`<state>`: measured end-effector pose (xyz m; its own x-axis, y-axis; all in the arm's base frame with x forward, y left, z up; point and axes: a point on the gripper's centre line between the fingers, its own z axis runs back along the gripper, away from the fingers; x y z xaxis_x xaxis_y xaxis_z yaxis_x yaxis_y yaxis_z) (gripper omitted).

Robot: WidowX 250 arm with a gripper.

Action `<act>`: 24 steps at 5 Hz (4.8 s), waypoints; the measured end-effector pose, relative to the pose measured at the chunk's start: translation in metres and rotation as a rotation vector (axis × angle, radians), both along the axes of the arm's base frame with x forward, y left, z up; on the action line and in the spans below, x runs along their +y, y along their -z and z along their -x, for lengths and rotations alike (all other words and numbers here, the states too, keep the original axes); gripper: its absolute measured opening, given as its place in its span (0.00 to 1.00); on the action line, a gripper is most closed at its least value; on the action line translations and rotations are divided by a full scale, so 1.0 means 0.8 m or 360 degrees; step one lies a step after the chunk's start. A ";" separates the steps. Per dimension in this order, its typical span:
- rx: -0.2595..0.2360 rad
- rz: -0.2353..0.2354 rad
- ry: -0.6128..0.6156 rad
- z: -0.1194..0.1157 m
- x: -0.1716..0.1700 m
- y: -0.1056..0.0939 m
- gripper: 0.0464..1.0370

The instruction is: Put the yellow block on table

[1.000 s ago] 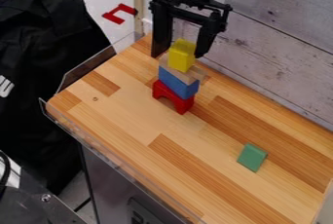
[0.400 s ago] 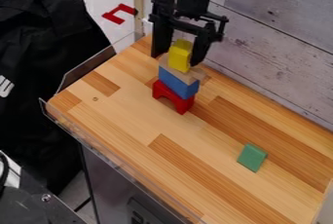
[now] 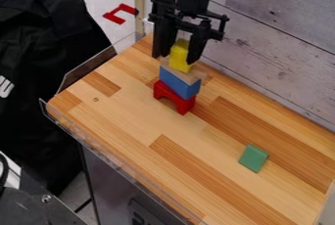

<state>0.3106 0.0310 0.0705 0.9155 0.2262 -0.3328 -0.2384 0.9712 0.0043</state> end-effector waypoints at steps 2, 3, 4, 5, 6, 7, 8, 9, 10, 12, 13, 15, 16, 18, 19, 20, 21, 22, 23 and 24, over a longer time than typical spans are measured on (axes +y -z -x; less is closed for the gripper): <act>-0.0064 -0.0127 0.0036 -0.002 -0.008 -0.029 0.50; -0.0119 -0.0141 0.0148 -0.009 -0.036 -0.041 0.50; -0.0118 -0.0155 0.0206 -0.008 -0.055 -0.043 0.50; -0.0149 -0.0109 0.0263 -0.011 -0.080 -0.039 0.50; -0.0001 -0.0037 0.0382 -0.007 -0.108 0.003 0.49; 0.0019 0.0014 0.0462 -0.014 -0.127 0.019 0.49; 0.0004 0.0029 0.0493 -0.017 -0.137 0.029 0.50; 0.0004 0.0024 0.0516 -0.021 -0.141 0.034 0.49; -0.0047 0.0012 0.0515 -0.025 -0.146 0.040 0.49; -0.0094 0.0025 0.0493 -0.031 -0.152 0.049 0.50; -0.0103 0.0029 0.0470 -0.032 -0.152 0.055 0.49; -0.0072 0.0027 0.0417 -0.034 -0.148 0.087 0.49; -0.0009 0.0017 0.0409 -0.029 -0.146 0.105 0.50; 0.0007 -0.0019 0.0356 -0.031 -0.144 0.105 0.87; -0.0094 -0.0017 0.0285 -0.029 -0.144 0.084 0.97; -0.0345 0.0005 0.0214 -0.033 -0.141 0.015 0.96; -0.0452 -0.0010 0.0196 -0.032 -0.132 -0.029 0.96; -0.0439 -0.0021 0.0183 -0.028 -0.122 -0.037 0.96; -0.0418 -0.0012 0.0152 -0.029 -0.104 -0.037 0.96; -0.0373 0.0006 0.0135 -0.022 -0.095 -0.031 0.96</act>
